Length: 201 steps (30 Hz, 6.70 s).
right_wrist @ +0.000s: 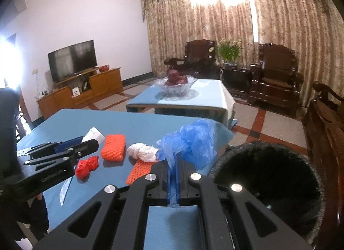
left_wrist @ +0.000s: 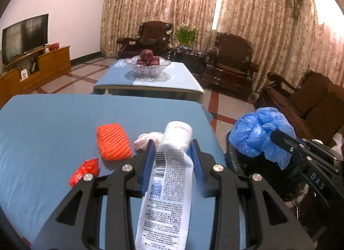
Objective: Collect trash
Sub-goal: 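Carry tube and blue bag over the bin while opening both tools to drop them, then grasp the red plastic bag with the left tool while the right tool grasps the white tissue, then carry the red bag with the left tool while the right tool carries the tissue over the bin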
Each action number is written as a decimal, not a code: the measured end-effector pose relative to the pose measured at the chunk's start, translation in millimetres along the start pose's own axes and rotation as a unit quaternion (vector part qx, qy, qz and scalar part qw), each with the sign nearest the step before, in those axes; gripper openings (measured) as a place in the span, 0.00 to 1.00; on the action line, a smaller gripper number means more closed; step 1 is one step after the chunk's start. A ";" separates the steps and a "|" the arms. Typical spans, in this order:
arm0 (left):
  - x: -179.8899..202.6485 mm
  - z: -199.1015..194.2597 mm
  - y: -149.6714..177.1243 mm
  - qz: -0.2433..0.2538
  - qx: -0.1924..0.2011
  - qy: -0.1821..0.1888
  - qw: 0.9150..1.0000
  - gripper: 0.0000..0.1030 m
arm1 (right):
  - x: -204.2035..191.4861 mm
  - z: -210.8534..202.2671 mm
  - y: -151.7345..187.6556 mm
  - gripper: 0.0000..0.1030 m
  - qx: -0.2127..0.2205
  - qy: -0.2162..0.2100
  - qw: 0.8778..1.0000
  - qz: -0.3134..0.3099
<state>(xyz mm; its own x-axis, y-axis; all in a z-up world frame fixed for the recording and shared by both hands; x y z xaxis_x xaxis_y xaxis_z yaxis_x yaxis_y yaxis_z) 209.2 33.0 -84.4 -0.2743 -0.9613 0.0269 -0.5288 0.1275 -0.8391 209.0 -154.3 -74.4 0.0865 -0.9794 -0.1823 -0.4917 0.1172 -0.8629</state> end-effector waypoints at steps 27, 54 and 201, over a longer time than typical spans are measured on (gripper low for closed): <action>189.9 73.8 -39.7 0.064 0.021 0.165 0.984 0.32 | 171.7 -48.1 -4.6 0.03 0.027 0.143 0.988 0.059; 204.0 127.9 -40.4 0.046 0.004 0.198 0.979 0.77 | 217.0 -24.5 36.9 0.93 0.008 0.213 0.974 0.078; 142.5 56.7 -45.6 0.049 0.023 0.049 0.997 0.39 | 143.9 -47.7 -30.4 0.26 0.039 0.138 0.987 0.069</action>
<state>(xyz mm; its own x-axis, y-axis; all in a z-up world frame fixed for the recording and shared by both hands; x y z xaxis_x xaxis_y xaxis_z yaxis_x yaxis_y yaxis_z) 239.7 -123.7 -73.2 -0.4019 -0.9156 -0.0060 -0.4585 0.2069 -0.8643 195.1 -306.6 -52.0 -0.2218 -0.9593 -0.1750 -0.4131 0.2550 -0.8743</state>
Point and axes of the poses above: each gripper's, at about its wrist camera, not at the fingertips, and z roughly the way its jaws point, x to its right, y to its underside, the point moved 1 cm from there along z, roughly the way its jaws point, and after that the axes turned 7 degrees about z, right-handed, at the moved point
